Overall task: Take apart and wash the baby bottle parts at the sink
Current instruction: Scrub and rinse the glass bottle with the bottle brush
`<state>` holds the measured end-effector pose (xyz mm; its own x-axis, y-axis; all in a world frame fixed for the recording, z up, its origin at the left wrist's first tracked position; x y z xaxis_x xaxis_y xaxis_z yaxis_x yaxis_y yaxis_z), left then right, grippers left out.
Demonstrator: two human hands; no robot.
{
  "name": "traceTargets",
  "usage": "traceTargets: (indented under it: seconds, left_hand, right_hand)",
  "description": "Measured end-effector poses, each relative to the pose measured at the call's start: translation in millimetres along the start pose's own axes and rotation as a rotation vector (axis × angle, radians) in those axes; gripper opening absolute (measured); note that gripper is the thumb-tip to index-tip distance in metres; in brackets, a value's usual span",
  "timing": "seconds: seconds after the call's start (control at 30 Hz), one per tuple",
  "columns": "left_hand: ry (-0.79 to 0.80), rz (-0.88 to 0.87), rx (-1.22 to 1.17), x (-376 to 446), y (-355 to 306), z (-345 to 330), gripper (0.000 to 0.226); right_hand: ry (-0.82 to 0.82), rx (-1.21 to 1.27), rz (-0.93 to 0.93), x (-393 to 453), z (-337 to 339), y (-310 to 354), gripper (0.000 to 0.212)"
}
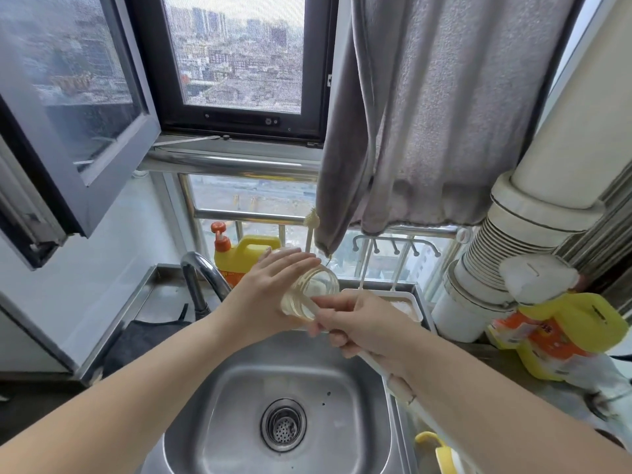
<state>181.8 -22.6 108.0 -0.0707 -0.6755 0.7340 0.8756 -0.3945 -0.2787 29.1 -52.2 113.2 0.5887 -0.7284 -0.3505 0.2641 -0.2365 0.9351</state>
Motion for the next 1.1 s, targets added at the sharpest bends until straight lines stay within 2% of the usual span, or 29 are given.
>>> traceTargets:
  seconds: [0.13, 0.2, 0.27, 0.37, 0.5, 0.53, 0.63, 0.73, 0.8, 0.93, 1.1]
  left_hand:
    - [0.029, 0.017, 0.021, -6.0, 14.3, 1.8, 0.082]
    - [0.026, 0.032, 0.006, -6.3, 16.7, 2.6, 0.080]
    - [0.018, 0.031, 0.006, -4.7, 14.6, 1.2, 0.080]
    - [-0.003, -0.004, 0.009, -3.4, 5.0, -3.2, 0.077]
    - [-0.046, -0.039, 0.025, -3.2, -2.6, -7.9, 0.074]
    - [-0.045, -0.054, 0.034, -3.4, -2.9, -8.6, 0.073]
    - [-0.023, -0.093, 0.056, -4.9, 1.1, -4.9, 0.071]
    - [-0.051, 0.003, -0.021, -5.2, 13.5, 9.1, 0.074]
    - [-0.033, 0.000, -0.039, -4.6, 9.7, 8.2, 0.075]
    - [0.003, -0.113, 0.019, -5.1, -8.6, -7.8, 0.070]
    - [-0.067, -0.010, -0.010, 2.2, 15.2, 13.2, 0.077]
  right_hand:
    - [-0.066, -0.594, 0.240, -6.7, 10.3, 7.4, 0.028]
    - [-0.093, -0.728, 0.310, -7.1, 15.6, 13.6, 0.026]
    - [-0.112, -0.745, 0.334, -4.5, 16.1, 16.0, 0.027]
    - [-0.078, -0.644, 0.306, 0.3, 7.3, 11.4, 0.026]
    - [-0.032, -0.073, 0.056, 2.6, 2.4, 5.1, 0.019]
    - [-0.015, 0.005, 0.020, 2.0, 1.4, 4.7, 0.019]
    - [0.054, 0.005, 0.019, -5.0, 5.6, 5.7, 0.025]
    - [0.130, -0.052, 0.010, -14.2, 17.1, 8.6, 0.028]
    - [0.113, -0.058, 0.002, -12.2, 19.7, 9.9, 0.028]
    - [0.005, -0.012, 0.013, -3.2, 5.7, 8.3, 0.021]
    - [0.098, -0.022, 0.037, -11.2, 11.4, 13.2, 0.028]
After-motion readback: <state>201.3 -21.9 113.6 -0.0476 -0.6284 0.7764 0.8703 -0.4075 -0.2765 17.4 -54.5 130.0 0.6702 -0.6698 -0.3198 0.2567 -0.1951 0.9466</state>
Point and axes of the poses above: each hand's wrist, its own x-axis towards the middle knuckle, its own z-axis out of the back of the hand, y = z × x, the point moved 4 cm from there along x, towards the middle knuckle, and after that the axes turned 12 degrees about -y, right-handed, at the moved point
